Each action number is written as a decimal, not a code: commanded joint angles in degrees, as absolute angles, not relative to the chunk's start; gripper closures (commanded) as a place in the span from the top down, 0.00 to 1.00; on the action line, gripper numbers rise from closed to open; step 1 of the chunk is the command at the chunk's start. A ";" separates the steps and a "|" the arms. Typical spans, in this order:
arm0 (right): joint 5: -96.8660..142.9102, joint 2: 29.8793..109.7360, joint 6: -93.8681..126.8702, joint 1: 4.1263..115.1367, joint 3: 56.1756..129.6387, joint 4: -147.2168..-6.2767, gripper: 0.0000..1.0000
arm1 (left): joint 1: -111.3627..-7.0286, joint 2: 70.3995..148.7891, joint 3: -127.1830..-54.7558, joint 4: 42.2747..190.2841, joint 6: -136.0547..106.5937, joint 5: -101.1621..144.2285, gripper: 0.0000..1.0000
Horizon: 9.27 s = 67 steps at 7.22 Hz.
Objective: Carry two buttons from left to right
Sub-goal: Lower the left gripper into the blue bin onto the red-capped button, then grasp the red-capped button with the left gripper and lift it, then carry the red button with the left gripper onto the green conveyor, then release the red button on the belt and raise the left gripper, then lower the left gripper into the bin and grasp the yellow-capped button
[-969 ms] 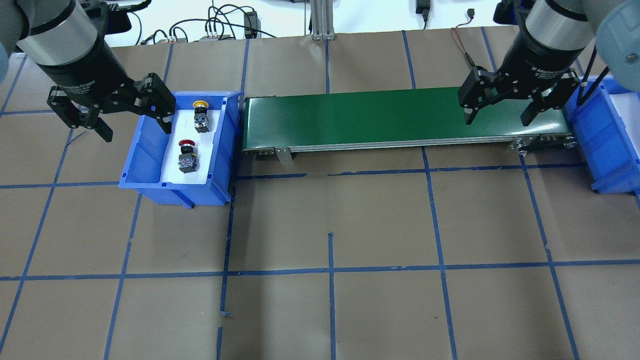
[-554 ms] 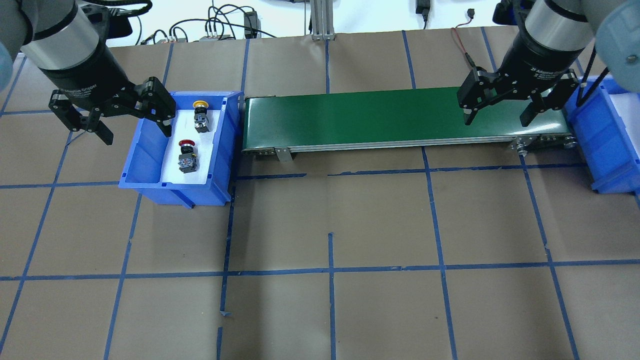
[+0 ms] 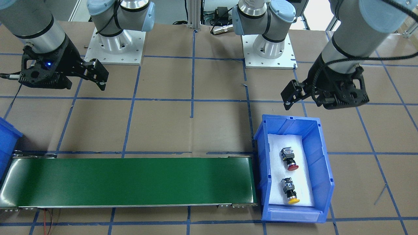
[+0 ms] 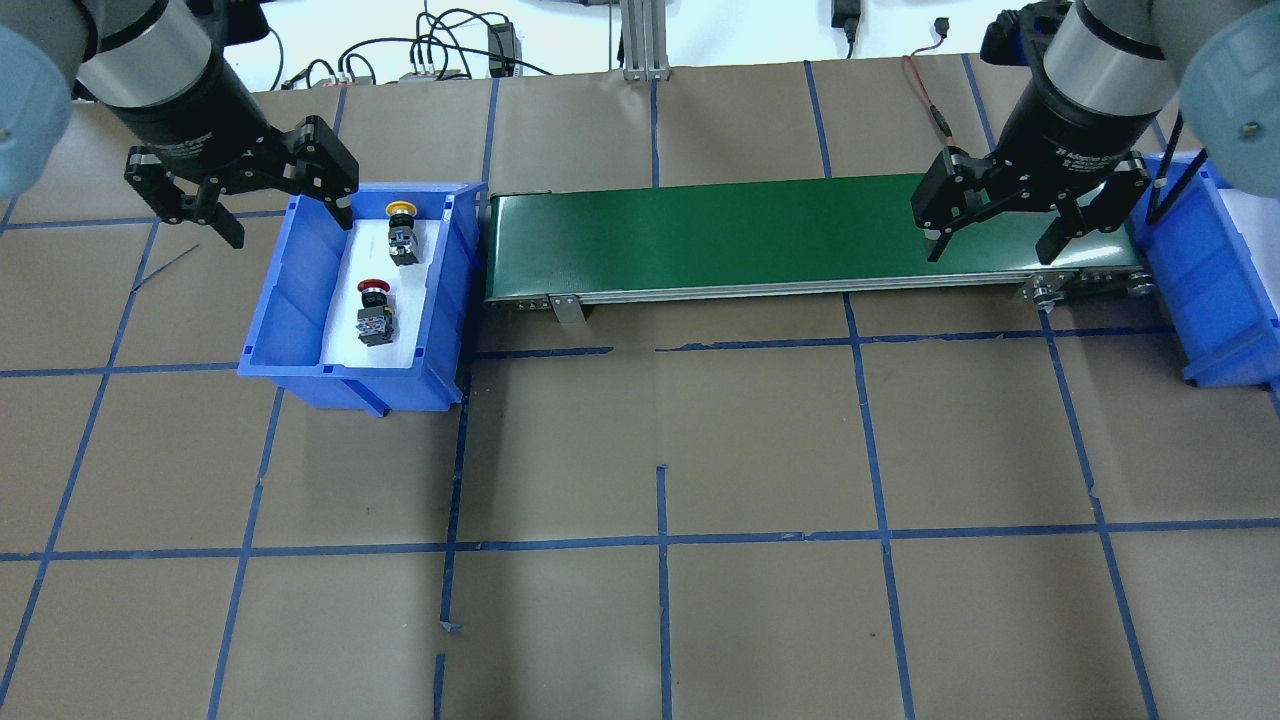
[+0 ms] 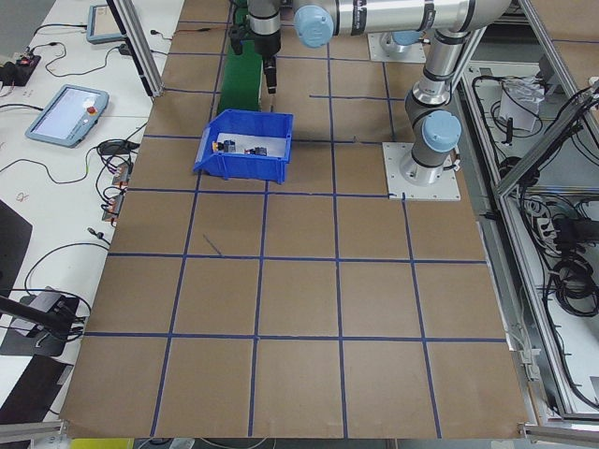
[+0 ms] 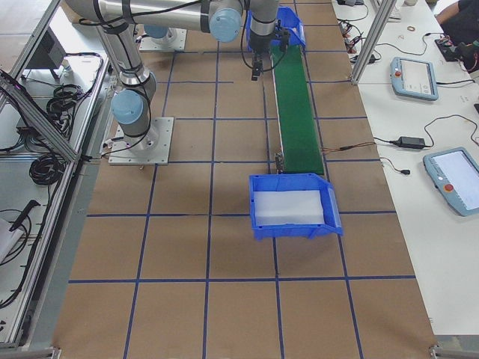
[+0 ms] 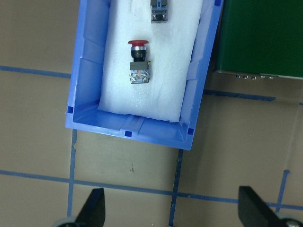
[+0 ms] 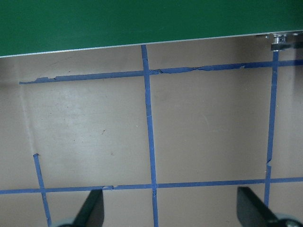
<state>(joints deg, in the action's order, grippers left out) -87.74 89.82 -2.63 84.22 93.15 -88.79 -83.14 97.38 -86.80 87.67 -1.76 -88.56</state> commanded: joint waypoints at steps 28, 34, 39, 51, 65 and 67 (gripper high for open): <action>-87.63 89.56 -2.55 84.20 94.22 -89.03 1.00 | -97.47 120.83 -84.57 59.06 -11.71 -83.59 0.19; -87.63 89.56 -2.46 84.20 94.75 -89.12 1.00 | -97.56 118.92 -87.80 59.06 -9.23 -80.07 1.00; -87.54 89.82 -2.11 84.20 94.66 -89.12 1.00 | -90.47 111.28 -86.66 67.03 -8.35 -82.86 1.00; -87.54 89.56 -2.20 84.29 94.75 -89.47 1.00 | -80.77 119.26 -87.45 60.64 0.88 -82.97 1.00; -87.63 89.30 -2.20 84.29 94.83 -89.03 1.00 | -80.68 123.66 -87.89 57.39 1.41 -83.23 0.46; -87.63 89.30 -2.20 84.20 94.75 -89.03 1.00 | -80.68 123.40 -87.89 57.39 1.76 -83.32 0.25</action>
<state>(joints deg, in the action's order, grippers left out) -87.63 89.30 -2.20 84.24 94.78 -89.03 -80.68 123.61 -87.93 57.39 1.55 -83.27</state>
